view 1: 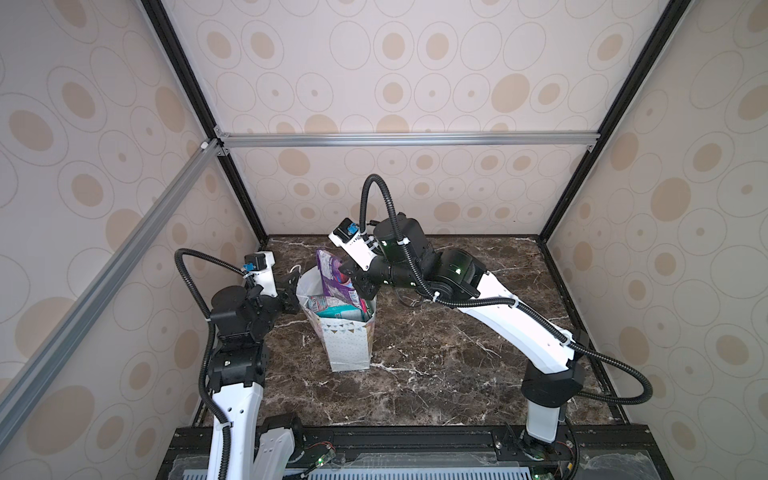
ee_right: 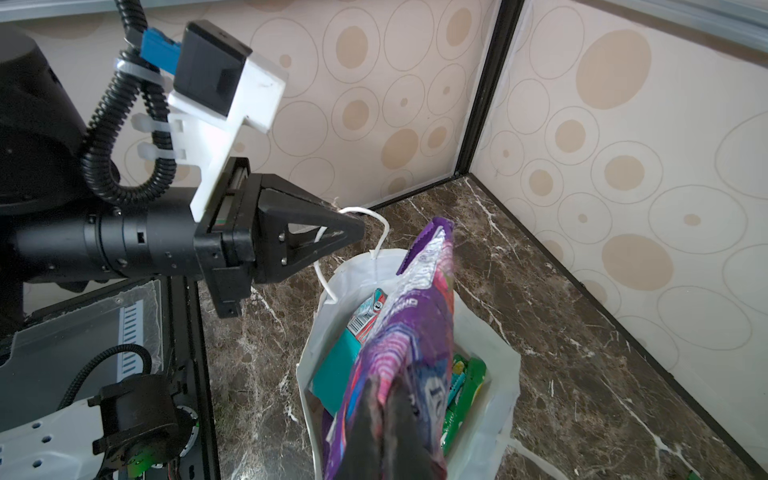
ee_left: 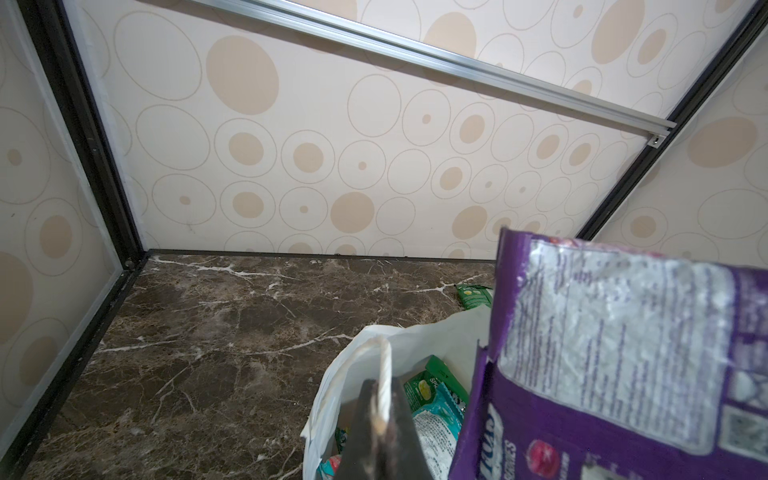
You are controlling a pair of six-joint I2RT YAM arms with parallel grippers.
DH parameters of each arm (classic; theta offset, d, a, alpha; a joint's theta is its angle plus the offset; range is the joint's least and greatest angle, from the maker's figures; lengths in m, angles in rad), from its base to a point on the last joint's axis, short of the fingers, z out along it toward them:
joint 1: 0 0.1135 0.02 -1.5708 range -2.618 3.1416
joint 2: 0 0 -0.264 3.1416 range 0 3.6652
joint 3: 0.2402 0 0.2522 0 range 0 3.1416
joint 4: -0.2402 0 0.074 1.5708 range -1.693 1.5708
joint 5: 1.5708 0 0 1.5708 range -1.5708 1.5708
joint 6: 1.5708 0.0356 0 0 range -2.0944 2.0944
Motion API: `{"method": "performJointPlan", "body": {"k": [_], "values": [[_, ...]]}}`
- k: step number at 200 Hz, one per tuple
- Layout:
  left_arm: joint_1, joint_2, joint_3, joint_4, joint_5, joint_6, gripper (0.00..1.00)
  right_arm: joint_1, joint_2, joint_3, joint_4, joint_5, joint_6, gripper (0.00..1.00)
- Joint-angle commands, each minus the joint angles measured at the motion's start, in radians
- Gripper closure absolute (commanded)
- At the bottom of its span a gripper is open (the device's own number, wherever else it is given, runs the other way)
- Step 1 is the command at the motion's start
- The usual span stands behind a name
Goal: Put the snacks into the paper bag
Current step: 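Carry the purple packet with the right gripper over the paper bag, then lower the purple packet into the bag held by the left gripper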
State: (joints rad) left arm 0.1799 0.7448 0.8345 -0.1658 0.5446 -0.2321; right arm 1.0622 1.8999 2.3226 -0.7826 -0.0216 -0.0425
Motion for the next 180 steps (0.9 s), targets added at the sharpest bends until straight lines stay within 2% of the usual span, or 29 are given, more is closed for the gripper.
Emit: {"method": "performJointPlan", "body": {"k": [1,112,180], "values": [[0.008,-0.015,0.004,0.020,0.014,-0.009,1.00,0.006,0.005,0.048,-0.013,-0.011,-0.005,1.00],[0.007,-0.014,0.003,0.019,0.017,-0.008,1.00,0.007,0.092,0.113,-0.060,0.057,0.013,1.00],[0.008,-0.015,0.003,0.020,0.018,-0.009,1.00,0.007,0.151,0.143,-0.070,0.017,-0.005,1.00]]}}
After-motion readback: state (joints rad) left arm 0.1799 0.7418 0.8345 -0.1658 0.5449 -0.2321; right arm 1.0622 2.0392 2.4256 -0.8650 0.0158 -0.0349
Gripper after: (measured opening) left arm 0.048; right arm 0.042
